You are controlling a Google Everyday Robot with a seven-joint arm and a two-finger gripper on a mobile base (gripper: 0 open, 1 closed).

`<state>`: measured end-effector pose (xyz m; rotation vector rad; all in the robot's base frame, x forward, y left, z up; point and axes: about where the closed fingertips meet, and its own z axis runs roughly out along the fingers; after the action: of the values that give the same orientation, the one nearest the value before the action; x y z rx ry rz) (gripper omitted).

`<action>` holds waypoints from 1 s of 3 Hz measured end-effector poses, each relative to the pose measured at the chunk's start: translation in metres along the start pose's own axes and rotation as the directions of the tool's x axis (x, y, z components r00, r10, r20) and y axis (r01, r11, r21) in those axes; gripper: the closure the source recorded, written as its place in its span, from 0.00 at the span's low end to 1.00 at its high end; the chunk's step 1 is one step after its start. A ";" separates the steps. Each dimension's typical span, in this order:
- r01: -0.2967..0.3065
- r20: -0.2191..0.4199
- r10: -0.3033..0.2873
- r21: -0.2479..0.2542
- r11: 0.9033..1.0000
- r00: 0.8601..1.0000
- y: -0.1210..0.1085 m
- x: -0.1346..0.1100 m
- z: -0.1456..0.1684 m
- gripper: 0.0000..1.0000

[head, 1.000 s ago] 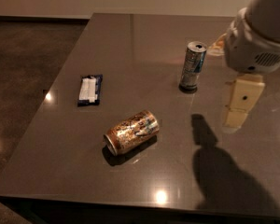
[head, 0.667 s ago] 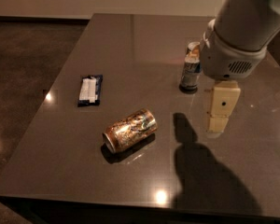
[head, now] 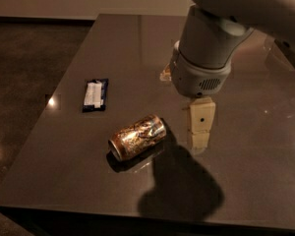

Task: Pick orange can

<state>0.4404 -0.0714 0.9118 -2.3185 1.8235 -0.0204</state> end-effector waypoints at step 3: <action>0.177 0.073 -0.172 -0.068 0.982 0.982 0.003 -0.052 0.052 0.00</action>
Offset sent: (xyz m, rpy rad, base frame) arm -0.0075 0.0617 -0.0571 0.0170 0.0827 0.2177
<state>0.4322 -0.0146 0.8655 -2.4916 1.6115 0.1012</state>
